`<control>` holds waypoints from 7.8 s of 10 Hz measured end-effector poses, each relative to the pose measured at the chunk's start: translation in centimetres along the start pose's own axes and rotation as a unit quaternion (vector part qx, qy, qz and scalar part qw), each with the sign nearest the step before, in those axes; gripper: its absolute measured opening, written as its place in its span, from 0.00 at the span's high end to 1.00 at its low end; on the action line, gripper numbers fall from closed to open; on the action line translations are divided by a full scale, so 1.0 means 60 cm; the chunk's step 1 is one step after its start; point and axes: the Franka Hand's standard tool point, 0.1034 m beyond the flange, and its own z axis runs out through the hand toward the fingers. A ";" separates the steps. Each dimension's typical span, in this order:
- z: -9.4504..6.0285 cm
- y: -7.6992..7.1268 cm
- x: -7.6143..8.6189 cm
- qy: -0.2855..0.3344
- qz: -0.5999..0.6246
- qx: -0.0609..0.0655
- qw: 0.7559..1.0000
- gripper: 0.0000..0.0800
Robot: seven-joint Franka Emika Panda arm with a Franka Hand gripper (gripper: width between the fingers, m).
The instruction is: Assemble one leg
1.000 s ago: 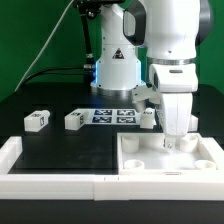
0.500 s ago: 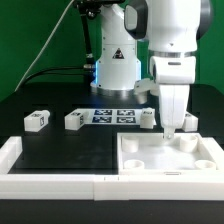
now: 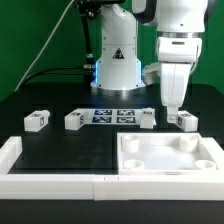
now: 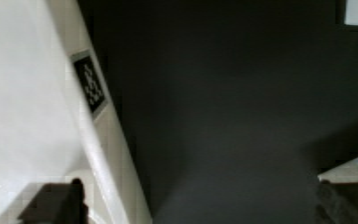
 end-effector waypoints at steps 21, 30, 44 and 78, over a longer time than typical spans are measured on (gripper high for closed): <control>0.040 -0.130 0.048 -0.321 0.467 0.215 0.795 0.19; 0.066 -0.150 0.044 -0.395 0.442 0.260 0.762 0.33; -0.060 -0.101 0.034 -0.386 0.454 0.250 0.764 0.64; -0.078 0.244 0.080 0.146 0.433 -0.078 0.886 0.64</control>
Offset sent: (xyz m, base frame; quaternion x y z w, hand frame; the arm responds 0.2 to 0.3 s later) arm 0.0000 0.0000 0.0000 0.0000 0.0000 0.2667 0.9638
